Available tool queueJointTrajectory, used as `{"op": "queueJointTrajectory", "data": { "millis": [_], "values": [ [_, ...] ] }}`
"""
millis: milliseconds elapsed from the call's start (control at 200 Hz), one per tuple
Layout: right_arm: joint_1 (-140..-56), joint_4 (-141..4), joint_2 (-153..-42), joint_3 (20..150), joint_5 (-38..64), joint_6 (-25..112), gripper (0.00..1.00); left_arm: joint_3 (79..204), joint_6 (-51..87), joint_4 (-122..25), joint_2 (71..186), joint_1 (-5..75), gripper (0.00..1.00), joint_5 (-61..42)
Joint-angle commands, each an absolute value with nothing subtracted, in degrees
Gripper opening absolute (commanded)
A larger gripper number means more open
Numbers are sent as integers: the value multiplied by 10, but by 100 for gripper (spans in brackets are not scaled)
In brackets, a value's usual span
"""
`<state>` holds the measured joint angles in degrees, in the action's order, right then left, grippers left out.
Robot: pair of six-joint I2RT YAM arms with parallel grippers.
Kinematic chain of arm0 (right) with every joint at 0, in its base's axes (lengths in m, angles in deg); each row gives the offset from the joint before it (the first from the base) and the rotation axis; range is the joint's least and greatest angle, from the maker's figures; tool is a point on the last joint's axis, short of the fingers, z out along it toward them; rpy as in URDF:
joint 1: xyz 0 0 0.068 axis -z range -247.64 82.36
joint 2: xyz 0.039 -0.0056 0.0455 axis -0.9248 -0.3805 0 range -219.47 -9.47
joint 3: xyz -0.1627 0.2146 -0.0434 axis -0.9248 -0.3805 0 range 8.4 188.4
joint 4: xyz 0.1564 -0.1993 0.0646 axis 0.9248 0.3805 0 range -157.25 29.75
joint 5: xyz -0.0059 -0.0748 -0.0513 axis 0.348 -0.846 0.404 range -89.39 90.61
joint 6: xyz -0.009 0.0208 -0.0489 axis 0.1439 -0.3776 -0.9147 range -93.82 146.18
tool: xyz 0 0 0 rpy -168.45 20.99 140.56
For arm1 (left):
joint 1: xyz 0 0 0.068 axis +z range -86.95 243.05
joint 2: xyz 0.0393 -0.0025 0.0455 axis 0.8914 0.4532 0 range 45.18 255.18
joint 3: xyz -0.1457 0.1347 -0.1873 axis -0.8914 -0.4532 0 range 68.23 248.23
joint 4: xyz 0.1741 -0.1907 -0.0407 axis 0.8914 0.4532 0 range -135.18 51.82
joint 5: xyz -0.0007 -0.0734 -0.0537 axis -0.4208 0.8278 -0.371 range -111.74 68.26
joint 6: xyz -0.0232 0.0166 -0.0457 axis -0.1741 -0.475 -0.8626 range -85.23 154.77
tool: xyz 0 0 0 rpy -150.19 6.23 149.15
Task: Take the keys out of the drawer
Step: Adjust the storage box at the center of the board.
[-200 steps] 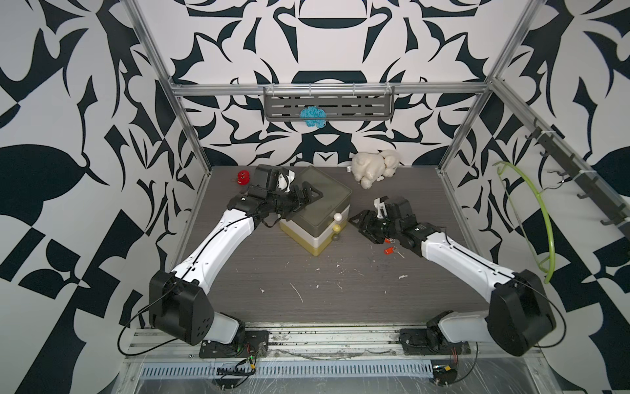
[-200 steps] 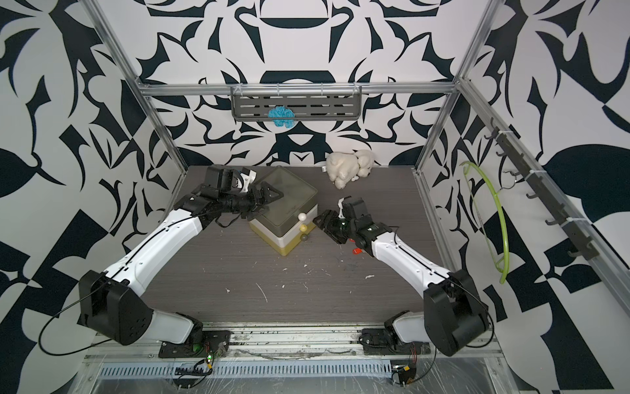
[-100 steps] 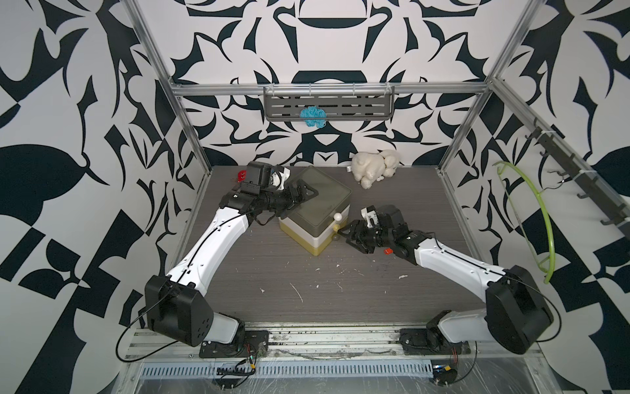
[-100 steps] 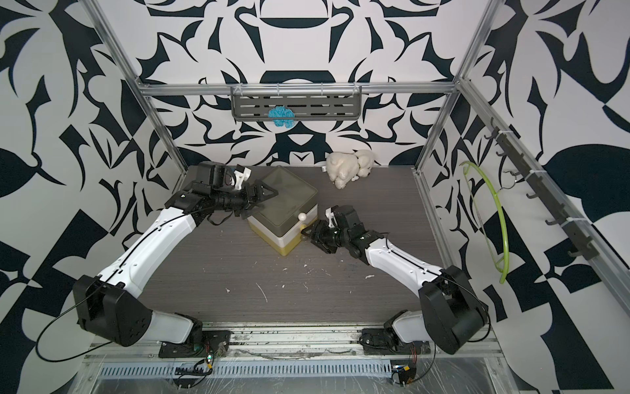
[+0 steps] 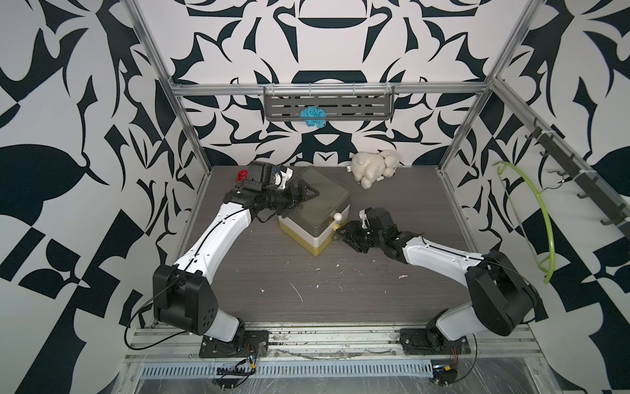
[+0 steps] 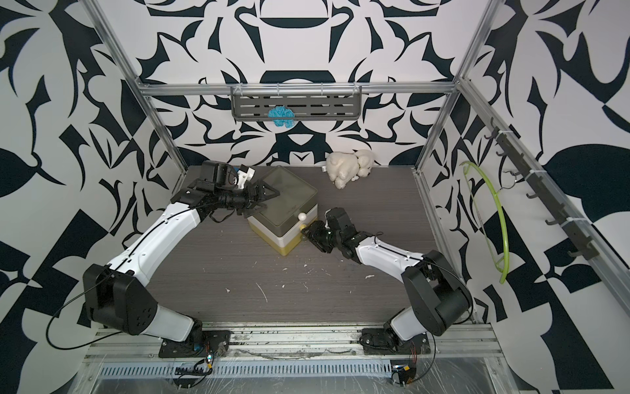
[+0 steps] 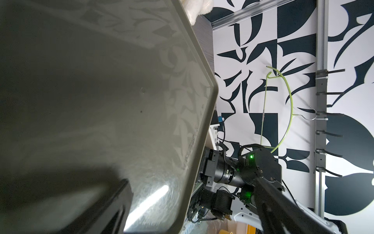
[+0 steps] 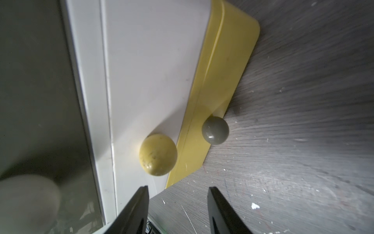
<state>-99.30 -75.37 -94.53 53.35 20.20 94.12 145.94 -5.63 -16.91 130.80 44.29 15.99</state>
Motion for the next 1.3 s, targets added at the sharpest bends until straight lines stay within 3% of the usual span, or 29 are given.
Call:
{"op": "queueJointTrajectory", "data": {
  "millis": [0, 160, 305, 490, 800, 1295],
  "values": [
    [-959, -761, -897, 508, 166, 952, 51, 1480, -43, -156, 1301, 444, 99, 159],
    [-858, -694, -867, 517, 175, 927, 51, 1476, -36, -137, 1275, 444, 99, 139],
    [-812, -692, -947, 602, 235, 892, 51, 1465, -39, -136, 1267, 444, 99, 133],
    [-816, -709, -1080, 727, 294, 881, 50, 1460, -39, -127, 1258, 444, 99, 128],
    [-840, -724, -1204, 850, 359, 883, 49, 1452, -37, -107, 1236, 445, 99, 118],
    [-903, -726, -1164, 772, 371, 863, 48, 1429, -36, -109, 1214, 461, 99, 124]
  ]
}}
